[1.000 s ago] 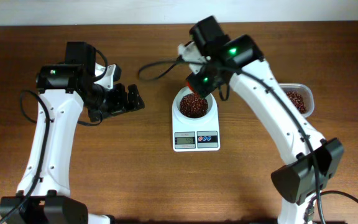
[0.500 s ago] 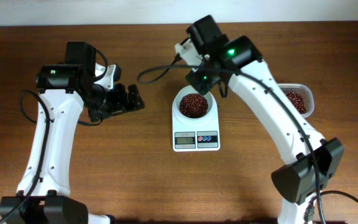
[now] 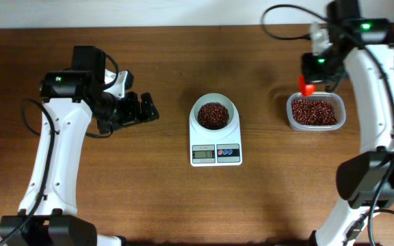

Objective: Scoop item into bowl and weigh 50g on scale
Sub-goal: 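Lower the scoop into the white bowl and pour beans with right gripper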

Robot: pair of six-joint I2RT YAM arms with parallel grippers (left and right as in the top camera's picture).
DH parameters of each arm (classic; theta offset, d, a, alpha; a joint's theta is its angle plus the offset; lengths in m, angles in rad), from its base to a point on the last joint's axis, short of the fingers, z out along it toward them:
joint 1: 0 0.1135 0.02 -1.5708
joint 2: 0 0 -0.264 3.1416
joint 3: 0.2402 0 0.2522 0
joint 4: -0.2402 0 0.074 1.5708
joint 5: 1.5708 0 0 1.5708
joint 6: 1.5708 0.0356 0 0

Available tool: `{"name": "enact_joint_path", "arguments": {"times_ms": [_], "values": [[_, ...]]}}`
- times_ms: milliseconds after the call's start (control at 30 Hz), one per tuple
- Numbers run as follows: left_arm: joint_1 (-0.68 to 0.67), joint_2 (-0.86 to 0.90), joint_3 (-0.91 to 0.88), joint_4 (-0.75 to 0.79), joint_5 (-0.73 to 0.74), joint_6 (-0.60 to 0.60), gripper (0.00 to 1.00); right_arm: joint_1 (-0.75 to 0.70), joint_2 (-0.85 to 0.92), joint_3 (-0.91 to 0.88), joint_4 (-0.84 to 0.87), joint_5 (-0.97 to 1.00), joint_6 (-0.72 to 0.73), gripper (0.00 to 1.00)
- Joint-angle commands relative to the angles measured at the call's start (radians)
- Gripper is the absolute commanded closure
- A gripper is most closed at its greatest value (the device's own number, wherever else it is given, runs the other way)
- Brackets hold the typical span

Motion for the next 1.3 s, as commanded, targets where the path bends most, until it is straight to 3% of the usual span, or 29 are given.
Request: {"name": "enact_joint_path", "arguments": {"times_ms": [0,133,267,400,600,933,1100,1267], "values": [[-0.002,0.007,-0.004,0.002,0.007,-0.001,0.01,-0.053,0.000,0.012,-0.004,-0.092,0.018,0.96],[-0.002,0.007,-0.004,0.002,0.007,-0.001,0.01,-0.021,0.000,0.012,0.024,-0.346,0.013,0.96],[-0.002,0.007,-0.004,0.002,0.007,-0.001,0.01,0.166,0.000,0.012,0.092,-0.358,-0.011,0.96],[-0.002,0.007,-0.004,0.002,0.007,-0.001,0.01,0.360,0.000,0.012,0.151,-0.257,-0.013,0.96],[-0.002,0.007,-0.004,0.002,0.007,-0.001,0.01,0.524,0.056,0.012,0.179,-0.026,-0.013,0.96],[-0.002,0.007,-0.004,0.002,0.007,-0.001,0.01,0.533,0.191,0.004,0.152,-0.034,-0.012,0.96],[-0.002,0.007,-0.004,0.002,0.007,-0.001,0.01,0.532,0.191,0.004,0.086,-0.229,-0.012,0.96],[-0.002,0.007,-0.004,0.002,0.007,-0.001,0.01,0.518,0.188,0.004,0.079,-0.286,-0.013,0.96]]}}
